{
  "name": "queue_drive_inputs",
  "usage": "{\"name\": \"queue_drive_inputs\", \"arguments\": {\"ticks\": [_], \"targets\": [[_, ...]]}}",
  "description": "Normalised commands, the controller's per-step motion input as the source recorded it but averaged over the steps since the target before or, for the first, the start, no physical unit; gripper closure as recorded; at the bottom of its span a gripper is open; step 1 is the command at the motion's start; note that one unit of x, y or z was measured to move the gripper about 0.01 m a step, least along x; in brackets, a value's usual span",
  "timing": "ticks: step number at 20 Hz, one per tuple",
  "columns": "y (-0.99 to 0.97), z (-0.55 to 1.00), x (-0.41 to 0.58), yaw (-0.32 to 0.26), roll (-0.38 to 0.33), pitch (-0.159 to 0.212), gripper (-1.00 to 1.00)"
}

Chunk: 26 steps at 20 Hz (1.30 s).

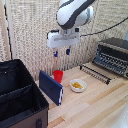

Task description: Gently maneuver your gripper in the book's direction. Confidently hold the book by angling your gripper properly. Relocate the book to the caddy. Pinpoint the back pocket of the caddy and set the book down inside it.

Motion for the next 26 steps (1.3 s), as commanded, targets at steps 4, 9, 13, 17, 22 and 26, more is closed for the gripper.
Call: {"name": "queue_drive_inputs", "arguments": {"ticks": [4,9,13,17,22,26], "targets": [[0.5,-0.08,0.0,0.062,-0.083,0.002,-1.0],[0.58,-0.1,0.0,0.08,-0.113,0.001,-1.0],[0.55,-0.13,0.024,0.088,-0.117,0.013,-1.0],[0.49,-0.19,0.016,0.107,-0.132,0.004,-1.0],[0.35,-0.26,0.112,0.116,-0.104,0.035,-1.0],[0.17,-0.31,0.199,0.119,-0.057,0.05,-1.0]]}}
